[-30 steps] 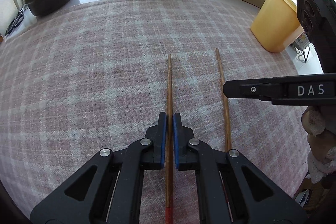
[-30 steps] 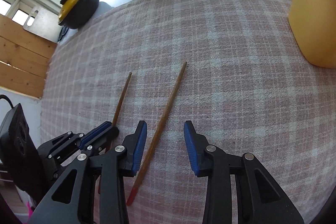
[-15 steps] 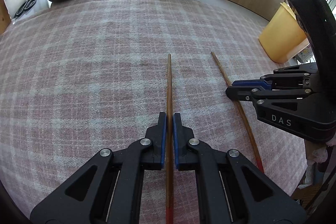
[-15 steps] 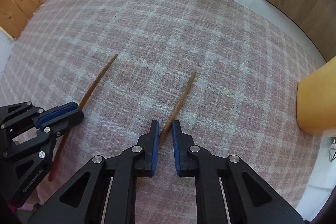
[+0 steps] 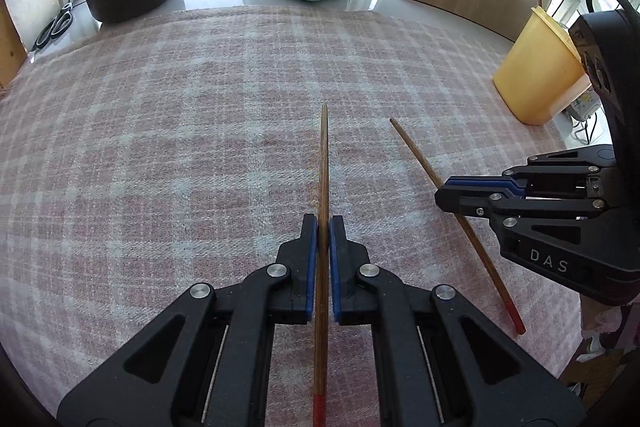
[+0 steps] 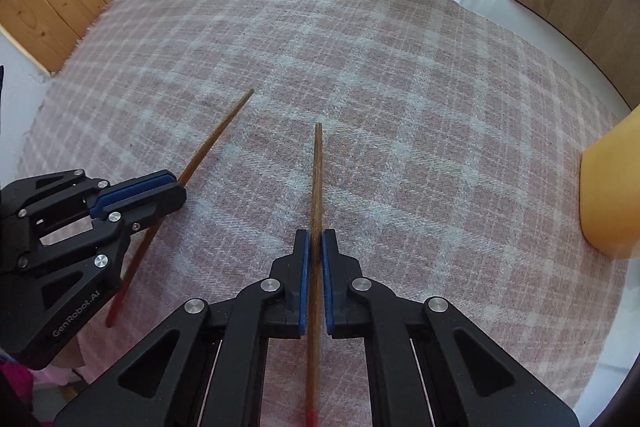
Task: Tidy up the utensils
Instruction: 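Lift both chopsticks and carry them toward the yellow container with both tools, then lower the chopsticks into the yellow container with both tools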
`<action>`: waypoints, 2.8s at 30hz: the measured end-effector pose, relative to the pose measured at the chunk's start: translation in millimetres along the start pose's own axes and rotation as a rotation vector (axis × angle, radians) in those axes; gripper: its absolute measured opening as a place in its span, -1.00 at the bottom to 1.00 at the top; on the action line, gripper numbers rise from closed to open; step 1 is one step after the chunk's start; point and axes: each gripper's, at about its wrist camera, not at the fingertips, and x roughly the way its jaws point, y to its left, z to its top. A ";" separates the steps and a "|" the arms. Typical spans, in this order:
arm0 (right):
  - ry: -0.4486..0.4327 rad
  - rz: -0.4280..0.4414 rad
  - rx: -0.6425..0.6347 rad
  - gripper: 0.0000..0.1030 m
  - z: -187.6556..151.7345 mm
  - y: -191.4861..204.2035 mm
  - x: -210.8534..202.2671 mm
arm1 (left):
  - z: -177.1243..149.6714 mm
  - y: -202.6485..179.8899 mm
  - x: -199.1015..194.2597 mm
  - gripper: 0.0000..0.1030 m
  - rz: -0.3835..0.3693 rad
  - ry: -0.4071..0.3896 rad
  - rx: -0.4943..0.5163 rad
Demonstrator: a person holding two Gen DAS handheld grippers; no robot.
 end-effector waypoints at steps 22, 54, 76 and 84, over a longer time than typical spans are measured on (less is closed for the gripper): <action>-0.316 -0.007 0.032 -0.92 -29.3 -36.4 -110.5 | 22.3 -68.5 -71.8 -0.92 -0.081 -0.177 0.048; -0.649 -0.098 0.216 -0.92 -44.7 -178.2 -241.7 | 118.9 -202.2 -116.7 -0.93 -0.234 -0.367 0.176; -0.766 -0.131 0.252 -0.92 10.9 -239.4 -262.5 | 190.6 -257.4 -112.7 -0.93 -0.259 -0.429 0.197; -0.775 -0.157 0.259 -0.92 29.3 -251.9 -248.6 | 198.3 -264.2 -90.5 -0.93 -0.248 -0.391 0.195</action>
